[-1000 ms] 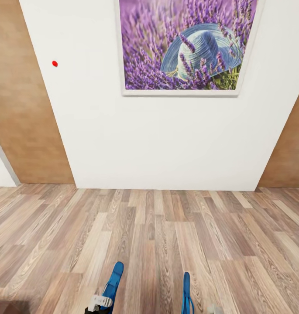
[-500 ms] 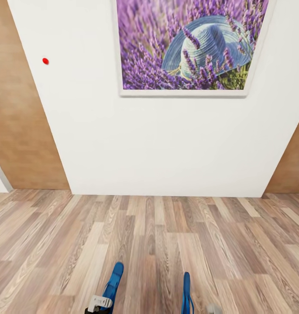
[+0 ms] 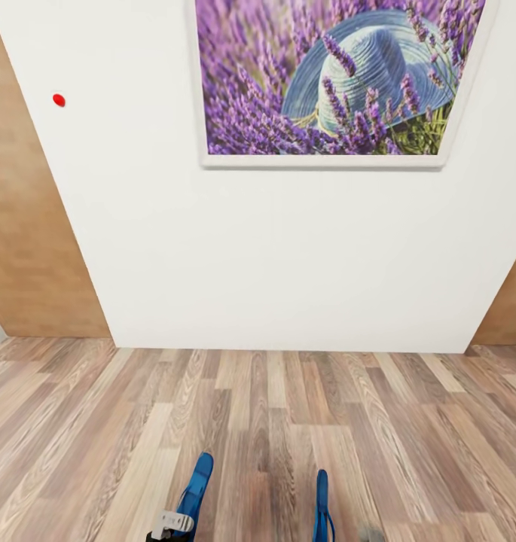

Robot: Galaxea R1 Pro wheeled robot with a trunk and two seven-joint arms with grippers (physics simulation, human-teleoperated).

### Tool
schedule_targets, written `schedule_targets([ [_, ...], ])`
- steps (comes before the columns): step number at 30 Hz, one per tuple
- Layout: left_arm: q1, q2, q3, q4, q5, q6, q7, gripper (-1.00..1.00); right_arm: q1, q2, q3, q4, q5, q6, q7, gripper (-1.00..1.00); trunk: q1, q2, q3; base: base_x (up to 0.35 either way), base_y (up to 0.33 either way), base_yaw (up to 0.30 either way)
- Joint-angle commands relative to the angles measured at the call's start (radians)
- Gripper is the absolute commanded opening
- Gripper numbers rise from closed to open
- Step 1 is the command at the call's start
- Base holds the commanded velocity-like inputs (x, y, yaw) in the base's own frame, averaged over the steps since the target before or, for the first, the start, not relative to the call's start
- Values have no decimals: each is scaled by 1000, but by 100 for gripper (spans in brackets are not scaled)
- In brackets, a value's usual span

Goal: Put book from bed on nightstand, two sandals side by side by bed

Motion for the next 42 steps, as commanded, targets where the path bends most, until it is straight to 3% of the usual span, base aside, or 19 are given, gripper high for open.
schedule_targets([
  [1,-1,0,-4,1,6,-3,-3,-100,-1,0,-9,0,0,6,4,-100,0,0,-1,332,0,0],
  [42,0,0,-4,1,6,-3,-1,-100,-1,0,-9,0,0,6,4,-100,0,0,-1,333,0,0],
])
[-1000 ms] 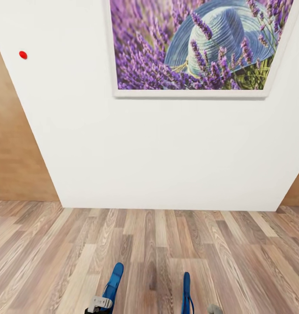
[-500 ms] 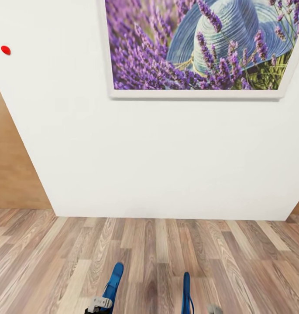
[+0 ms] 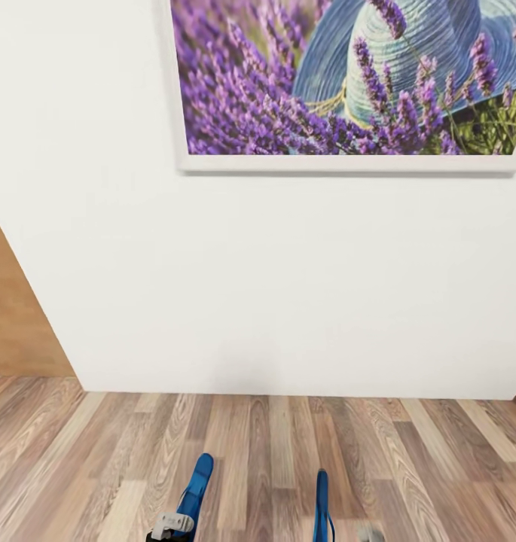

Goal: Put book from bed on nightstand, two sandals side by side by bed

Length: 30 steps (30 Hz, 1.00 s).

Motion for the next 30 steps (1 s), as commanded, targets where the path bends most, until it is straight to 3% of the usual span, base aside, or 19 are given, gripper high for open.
schedule_targets([
  [1,-1,0,-4,1,6,-3,-3,-100,-1,0,-9,0,0,6,3,-100,0,0,-1,333,0,0],
  [7,-1,0,-4,1,6,-3,-3,-100,-1,0,-9,0,0,6,3,-100,0,0,-1,333,0,45],
  [13,-1,0,-4,1,6,-3,-3,-100,-1,-1,-9,0,0,6,3,-100,0,0,-5,262,0,233],
  [30,-1,1,-4,1,7,-3,-3,-100,-1,-1,-9,0,0,6,3,-100,0,0,-16,14,0,266],
])
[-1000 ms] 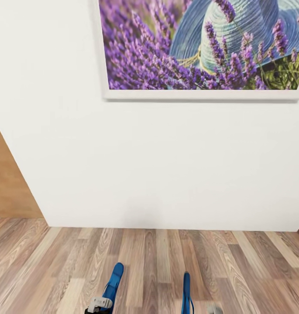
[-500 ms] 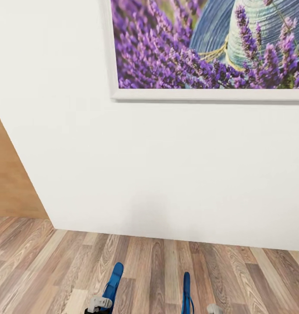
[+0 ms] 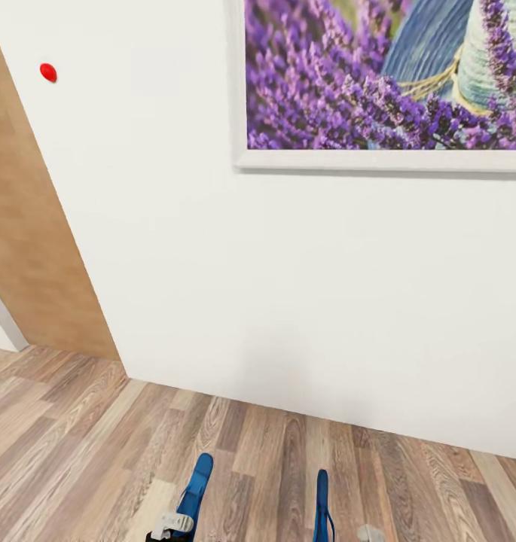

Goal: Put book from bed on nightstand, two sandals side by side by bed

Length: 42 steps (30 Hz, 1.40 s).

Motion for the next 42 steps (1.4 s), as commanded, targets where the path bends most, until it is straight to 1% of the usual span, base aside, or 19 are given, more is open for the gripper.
schedule_targets([
  [1,-1,0,-4,1,6,-3,-3,-100,0,0,-8,0,0,6,4,-100,0,0,-2,0,0,267],
  [42,-1,0,-4,1,7,-3,-3,-100,0,0,-8,0,0,6,4,-100,0,0,-29,0,0,267],
])
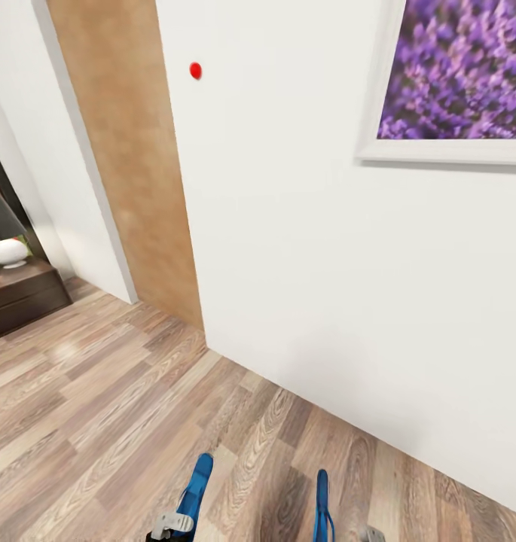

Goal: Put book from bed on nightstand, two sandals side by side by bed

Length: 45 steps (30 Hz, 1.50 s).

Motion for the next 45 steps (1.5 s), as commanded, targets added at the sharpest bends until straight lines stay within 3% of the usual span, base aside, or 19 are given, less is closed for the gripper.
schedule_targets([
  [1,-1,0,-5,1,6,-3,-3,-100,0,0,-8,0,0,6,4,-100,0,0,-2,6,0,267],
  [14,-1,-1,-5,1,5,-3,-2,-100,0,0,-8,0,0,6,4,-100,0,0,-10,211,45,267],
  [45,-1,0,-5,1,6,-3,-2,-100,0,-1,-8,0,0,6,4,-100,0,0,-30,5,1,268],
])
